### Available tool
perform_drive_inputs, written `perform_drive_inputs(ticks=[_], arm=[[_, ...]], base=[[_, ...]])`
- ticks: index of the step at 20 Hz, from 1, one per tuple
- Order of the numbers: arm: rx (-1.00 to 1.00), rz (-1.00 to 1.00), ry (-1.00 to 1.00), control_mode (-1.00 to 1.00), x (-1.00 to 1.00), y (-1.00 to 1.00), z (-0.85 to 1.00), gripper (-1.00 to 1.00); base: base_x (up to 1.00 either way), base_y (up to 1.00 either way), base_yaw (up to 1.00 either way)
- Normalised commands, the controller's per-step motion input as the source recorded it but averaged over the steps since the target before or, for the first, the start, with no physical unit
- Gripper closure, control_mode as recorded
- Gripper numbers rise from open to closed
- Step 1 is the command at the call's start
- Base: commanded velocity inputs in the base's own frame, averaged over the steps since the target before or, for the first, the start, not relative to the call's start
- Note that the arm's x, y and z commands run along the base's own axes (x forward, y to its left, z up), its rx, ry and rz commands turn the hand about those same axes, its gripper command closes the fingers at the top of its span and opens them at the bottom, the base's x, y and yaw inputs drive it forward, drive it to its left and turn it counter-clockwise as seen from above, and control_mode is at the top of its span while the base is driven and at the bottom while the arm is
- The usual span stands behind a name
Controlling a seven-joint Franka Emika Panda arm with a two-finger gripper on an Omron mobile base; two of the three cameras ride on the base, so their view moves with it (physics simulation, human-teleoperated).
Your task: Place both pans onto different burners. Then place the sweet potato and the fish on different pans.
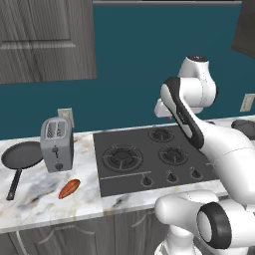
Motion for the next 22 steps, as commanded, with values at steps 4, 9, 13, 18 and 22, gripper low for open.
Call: perform_drive_inputs(ticks=[4,9,13,18,22], arm=[[0.02,0.0,-0.01,-1.0,-0.26,0.04,0.0,-1.0],[0.0,0.0,-0.08,-1.0,-0.76,0.07,-0.03,-1.0],[0.0,0.0,-0.07,-1.0,-0.72,0.06,-0.01,-1.0],[0.0,0.0,-0.02,-1.0,-0.53,0.09,-0.02,-1.0],[0.0,0.0,0.0,-1.0,-0.4,0.03,-0.03,-1.0]], base=[[0.0,0.0,0.0],[0.0,0.0,0.0],[0.0,0.0,0.0],[0.0,0.0,0.0],[0.0,0.0,0.0]])
